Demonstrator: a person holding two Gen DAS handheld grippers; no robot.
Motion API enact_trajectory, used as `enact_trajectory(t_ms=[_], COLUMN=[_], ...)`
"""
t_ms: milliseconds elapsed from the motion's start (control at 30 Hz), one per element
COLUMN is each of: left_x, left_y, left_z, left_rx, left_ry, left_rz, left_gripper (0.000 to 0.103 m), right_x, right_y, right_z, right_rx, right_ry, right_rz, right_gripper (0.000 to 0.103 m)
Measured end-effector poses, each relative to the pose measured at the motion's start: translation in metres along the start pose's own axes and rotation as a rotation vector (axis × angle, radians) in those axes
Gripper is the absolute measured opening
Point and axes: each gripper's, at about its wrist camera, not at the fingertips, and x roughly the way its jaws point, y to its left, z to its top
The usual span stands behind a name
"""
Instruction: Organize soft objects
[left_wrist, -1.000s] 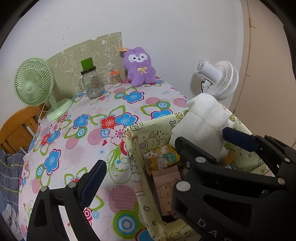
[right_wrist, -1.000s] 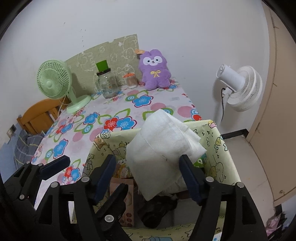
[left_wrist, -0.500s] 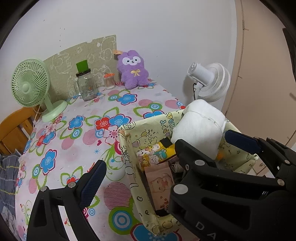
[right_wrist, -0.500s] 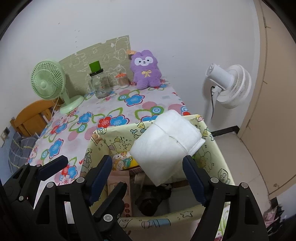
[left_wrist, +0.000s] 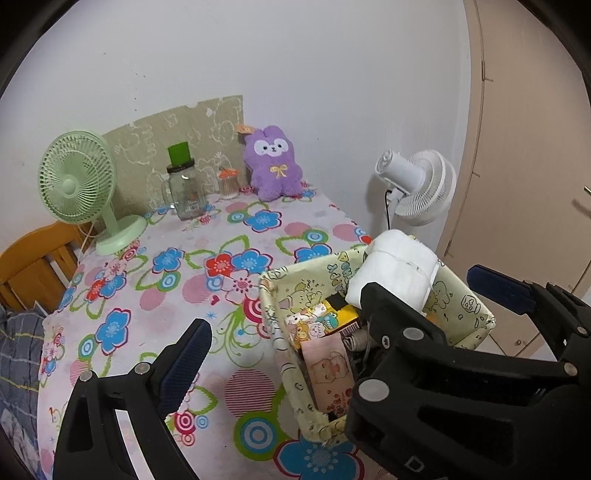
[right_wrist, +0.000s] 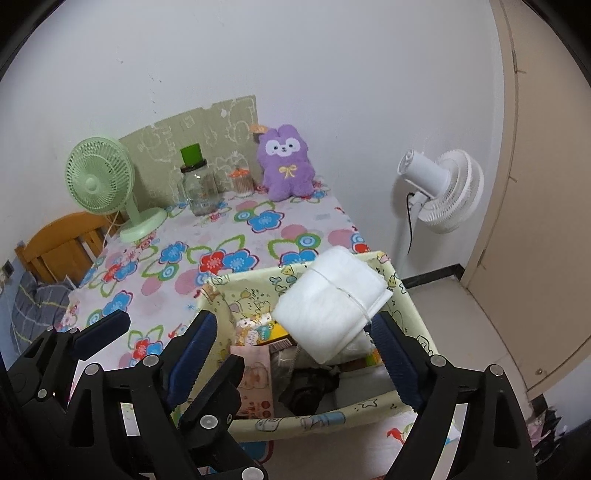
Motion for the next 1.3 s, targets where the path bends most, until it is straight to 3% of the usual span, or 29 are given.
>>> enact_trajectory(t_ms=[667, 1300], left_x=[-0.054, -0.107], left_y=[0.063, 0.117], left_z=[-0.016, -0.031], left_rx=[-0.099, -0.157], left_ry=[-0.085, -0.165], left_rz=[0.080, 0.205], left_gripper=[0.103, 0.103], right_x=[-0.042, -0.078], right_y=[0.063, 0.109], right_z=[0.000, 0.005], right_rx=[-0.056, -0.110], right_ry=[-0.089, -0.181], right_rz=[0.015, 0.073], right_gripper=[0.094, 0.095])
